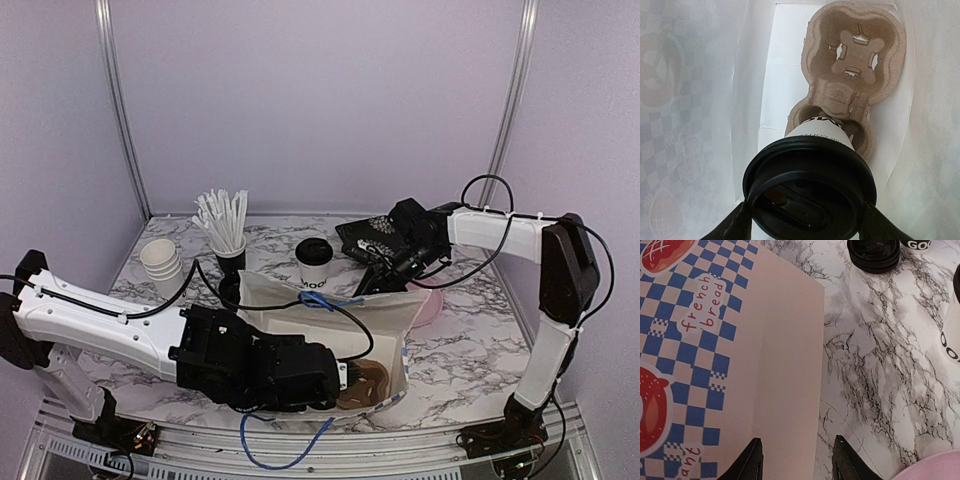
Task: Pack the takeout coffee
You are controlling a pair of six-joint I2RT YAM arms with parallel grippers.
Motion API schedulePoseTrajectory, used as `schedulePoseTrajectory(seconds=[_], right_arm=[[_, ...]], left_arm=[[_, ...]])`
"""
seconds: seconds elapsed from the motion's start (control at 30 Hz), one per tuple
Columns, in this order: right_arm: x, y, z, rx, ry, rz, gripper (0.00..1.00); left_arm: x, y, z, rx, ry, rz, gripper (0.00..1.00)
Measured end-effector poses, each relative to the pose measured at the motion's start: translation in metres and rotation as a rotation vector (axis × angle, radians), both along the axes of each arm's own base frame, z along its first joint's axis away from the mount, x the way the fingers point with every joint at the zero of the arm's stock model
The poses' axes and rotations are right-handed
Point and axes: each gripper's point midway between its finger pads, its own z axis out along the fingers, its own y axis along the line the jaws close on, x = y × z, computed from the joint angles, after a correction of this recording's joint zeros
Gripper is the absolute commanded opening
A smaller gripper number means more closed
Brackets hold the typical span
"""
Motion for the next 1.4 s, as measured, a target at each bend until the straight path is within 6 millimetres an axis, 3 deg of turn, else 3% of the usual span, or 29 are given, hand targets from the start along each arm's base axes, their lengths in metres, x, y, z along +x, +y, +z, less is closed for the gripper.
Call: schedulePoseTrajectory(seconds=[0.2,0.53,1.1,1.4], right_arm=[[-0.003,-0.002,-0.001,-0.005,0.000,0.014,0.46],[-0.004,-0.004,-0.002,-0.003,-0.007,0.027,0.46],[-0.010,-0.008,-0.009,-0.011,0.016,0.033,0.46],[-0.010,-0.008,-0.009,-0.012,0.017,0.033,0.47]], left_arm=[[-0.002,0.001,-0.009,0.024,0.143,0.063,0.43],[0.000,0.005,-0.004,-0.029,0.341,0.177,0.46],[0.010,-0.011,-0.013,-0.035,0.420,0.252,0.44],[0.010,-0.011,-0.006,-0.057,0.421,0.251,0.69]])
